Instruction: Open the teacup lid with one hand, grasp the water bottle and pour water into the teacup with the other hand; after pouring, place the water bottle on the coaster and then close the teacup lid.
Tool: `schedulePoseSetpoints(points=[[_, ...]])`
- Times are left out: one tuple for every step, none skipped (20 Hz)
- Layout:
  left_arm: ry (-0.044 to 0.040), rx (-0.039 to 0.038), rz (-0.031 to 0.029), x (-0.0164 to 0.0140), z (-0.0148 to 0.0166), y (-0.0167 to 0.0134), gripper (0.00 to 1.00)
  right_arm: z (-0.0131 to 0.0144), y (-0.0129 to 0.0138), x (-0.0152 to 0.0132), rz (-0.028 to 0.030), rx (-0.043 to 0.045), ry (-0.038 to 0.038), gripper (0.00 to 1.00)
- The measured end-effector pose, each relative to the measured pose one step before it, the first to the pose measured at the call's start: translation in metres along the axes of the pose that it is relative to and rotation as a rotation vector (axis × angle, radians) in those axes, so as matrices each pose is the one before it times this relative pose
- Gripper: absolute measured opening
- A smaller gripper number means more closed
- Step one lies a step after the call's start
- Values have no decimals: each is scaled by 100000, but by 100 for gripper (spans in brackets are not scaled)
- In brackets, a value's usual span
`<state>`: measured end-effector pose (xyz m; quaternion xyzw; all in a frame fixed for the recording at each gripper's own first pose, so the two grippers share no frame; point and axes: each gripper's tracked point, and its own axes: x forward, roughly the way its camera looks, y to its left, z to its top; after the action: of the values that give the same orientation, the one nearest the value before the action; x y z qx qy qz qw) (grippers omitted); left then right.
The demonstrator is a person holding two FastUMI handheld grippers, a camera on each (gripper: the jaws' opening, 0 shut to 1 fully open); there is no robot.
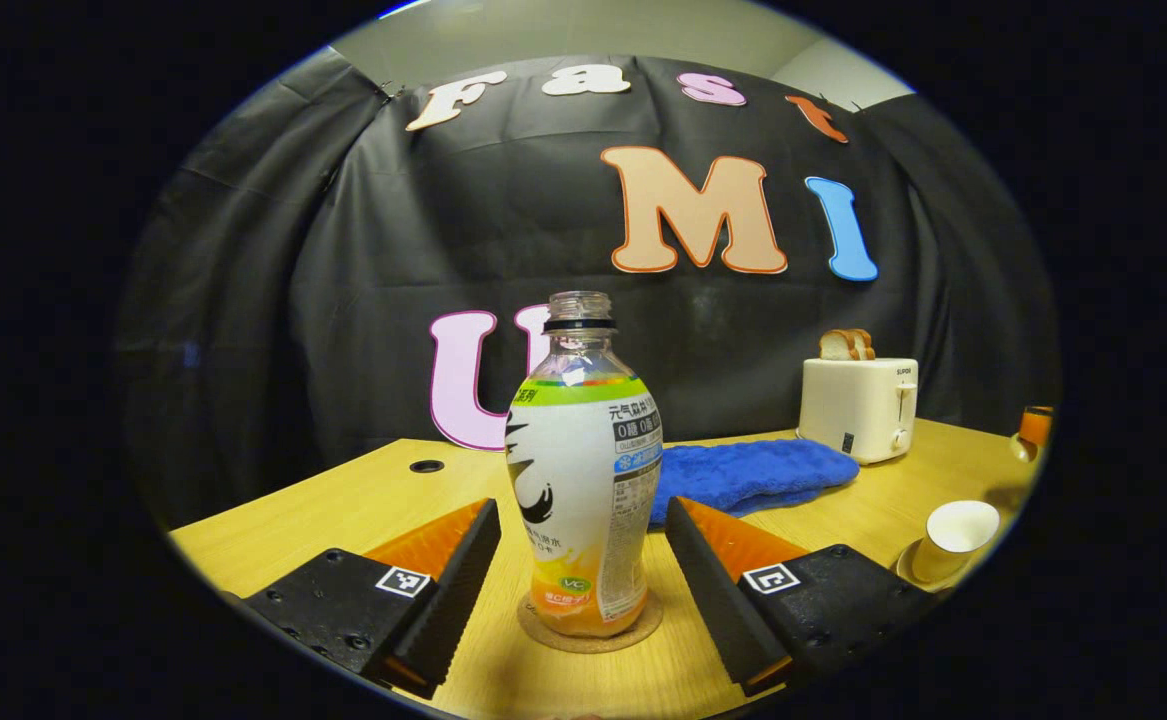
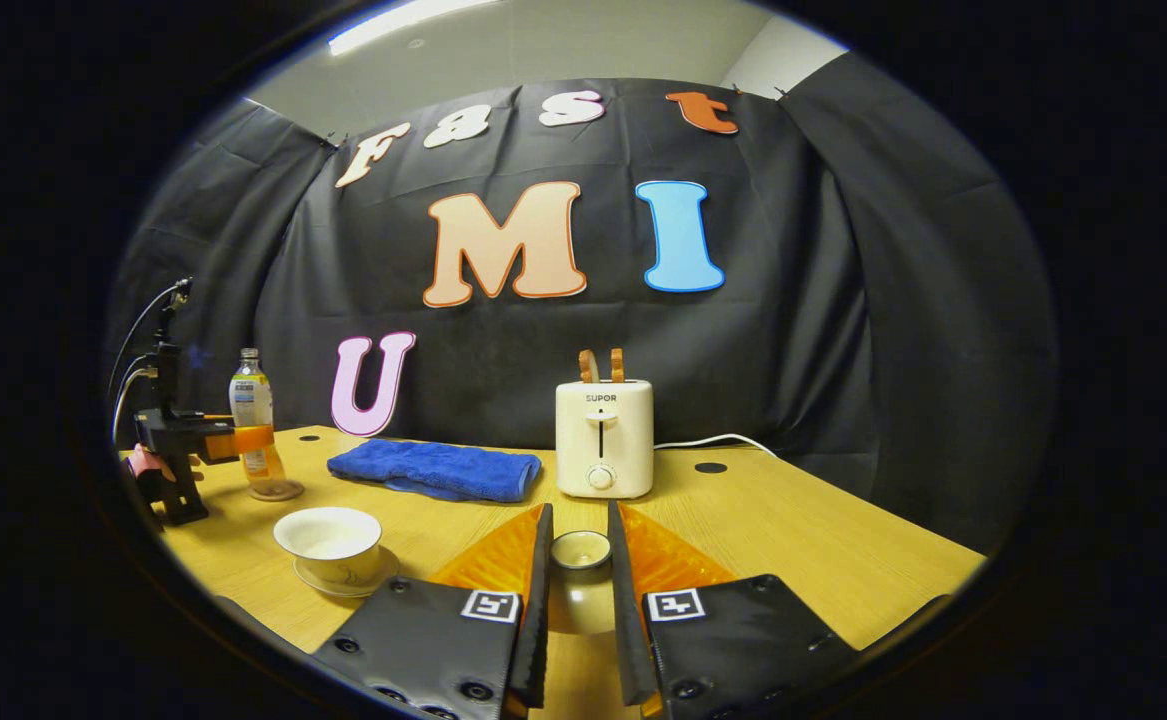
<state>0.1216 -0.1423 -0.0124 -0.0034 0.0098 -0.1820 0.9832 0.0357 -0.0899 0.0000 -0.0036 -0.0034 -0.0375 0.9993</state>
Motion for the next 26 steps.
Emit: schedulePoseSetpoints(points=[[-516,157,-340,-202,101,-93,97,-13,62,161,467,20,29,32],[-646,-133,-175,-217,67,-116,96,4,62,-40,458,-14,69,32],[-31,-768,-69,-218,-20,7,97,-11,110,-21,607,4,-6,32],[-264,3,-181,-272,57,-185,96,14,271,16,1008,49,-3,32],[-193,193,232,-307,78,-9,97,30,281,26,1226,84,-114,32],[168,-95,454,-329,-54,96,96,3,392,-17,1200,22,-157,32],[-117,34,867,-447,26,111,96,-43,321,236,1168,68,146,32],[-36,74,686,-424,11,83,97,-4,487,92,1196,83,-89,32],[72,17,272,-498,30,-51,97,-72,662,152,1770,49,224,32],[-218,59,112,-560,49,-46,96,-80,699,263,1966,13,385,32],[-322,28,519,-549,86,4,96,-74,638,206,1649,103,-2,32],[5,11,1435,-602,-18,348,96,33,510,244,1348,36,154,32],[-225,98,1240,-599,111,308,96,-55,722,247,1463,64,5,32],[115,103,1303,-573,-50,224,96,-23,798,283,2059,90,224,32],[189,-54,1326,-543,-50,260,96,-126,890,291,2107,78,189,32],[-484,34,1174,-550,172,257,97,14,913,356,2343,124,43,32],[152,172,1123,-451,25,278,97,-64,1051,328,2698,98,139,32],[-76,-153,1341,-479,-60,304,96,32,1014,432,2576,9,142,32],[-216,275,1560,-334,72,293,96,-97,1069,509,2808,198,90,32],[75,-25,1815,-190,-78,384,96,-75,1058,524,2947,62,161,32],[247,95,783,-115,11,101,96,-88,1106,403,3002,153,64,32],[-58,-69,538,-108,22,58,96,-2,976,434,2723,100,119,32],[147,84,203,-24,-11,53,96,-127,861,484,2518,99,361,32],[26,-58,27,-60,-24,45,96,29,747,248,2271,182,-109,32],[141,-103,37,-69,-2,-2,96,-28,738,177,2107,48,46,32],[-107,117,362,-59,-19,57,96,-87,739,193,1893,8,187,31]])
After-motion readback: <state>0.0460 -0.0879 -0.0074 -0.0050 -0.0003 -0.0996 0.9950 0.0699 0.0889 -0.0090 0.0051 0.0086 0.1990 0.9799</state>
